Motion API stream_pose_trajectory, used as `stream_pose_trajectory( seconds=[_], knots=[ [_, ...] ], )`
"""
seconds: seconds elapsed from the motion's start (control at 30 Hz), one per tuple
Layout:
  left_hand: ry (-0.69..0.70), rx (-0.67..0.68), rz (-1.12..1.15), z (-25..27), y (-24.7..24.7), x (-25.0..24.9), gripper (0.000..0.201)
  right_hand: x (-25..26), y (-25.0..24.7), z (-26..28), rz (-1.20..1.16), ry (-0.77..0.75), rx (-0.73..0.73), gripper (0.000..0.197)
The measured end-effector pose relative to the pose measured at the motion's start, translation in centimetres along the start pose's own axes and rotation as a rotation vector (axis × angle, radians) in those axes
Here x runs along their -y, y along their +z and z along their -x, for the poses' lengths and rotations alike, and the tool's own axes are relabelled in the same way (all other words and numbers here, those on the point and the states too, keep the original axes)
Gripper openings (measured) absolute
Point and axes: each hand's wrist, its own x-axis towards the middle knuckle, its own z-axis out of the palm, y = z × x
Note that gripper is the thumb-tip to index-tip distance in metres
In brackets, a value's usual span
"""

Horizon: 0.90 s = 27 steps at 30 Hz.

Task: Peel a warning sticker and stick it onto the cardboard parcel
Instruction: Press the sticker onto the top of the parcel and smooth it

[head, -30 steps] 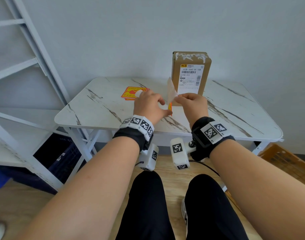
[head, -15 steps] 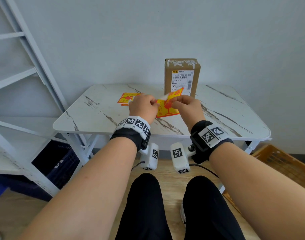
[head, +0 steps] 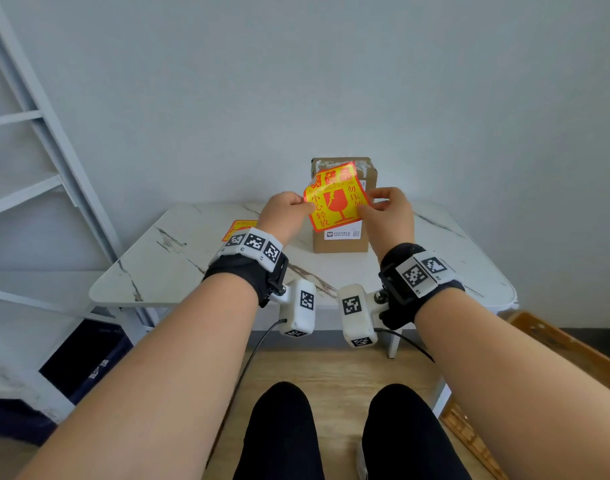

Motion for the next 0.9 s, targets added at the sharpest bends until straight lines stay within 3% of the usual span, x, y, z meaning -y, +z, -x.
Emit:
stream_pose_trajectory(
  seconds=[0.3,0.47,0.53,0.9],
  knots=[
    [0.016,-0.044,0.087,-2.7,0.0,-2.5,0.015,1.8,-0.7,-2.7,0.017,-0.106,0.024,0.022],
    [-0.017,-0.099,0.136,-5.0,-0.3,-3.6,0.053,2.4,-0.9,-5.0,0.066,-0.147,0.008,0.022],
    [-0.019,-0.141,0.151,-6.1,-0.3,-4.0,0.060,2.8,-0.9,-5.9,0.078,-0.165,0.009,0.021],
    [-0.019,-0.274,0.063,-10.1,0.7,-4.5,0.055,3.3,0.6,-10.6,0.244,-0.244,0.016,0.021]
  ],
)
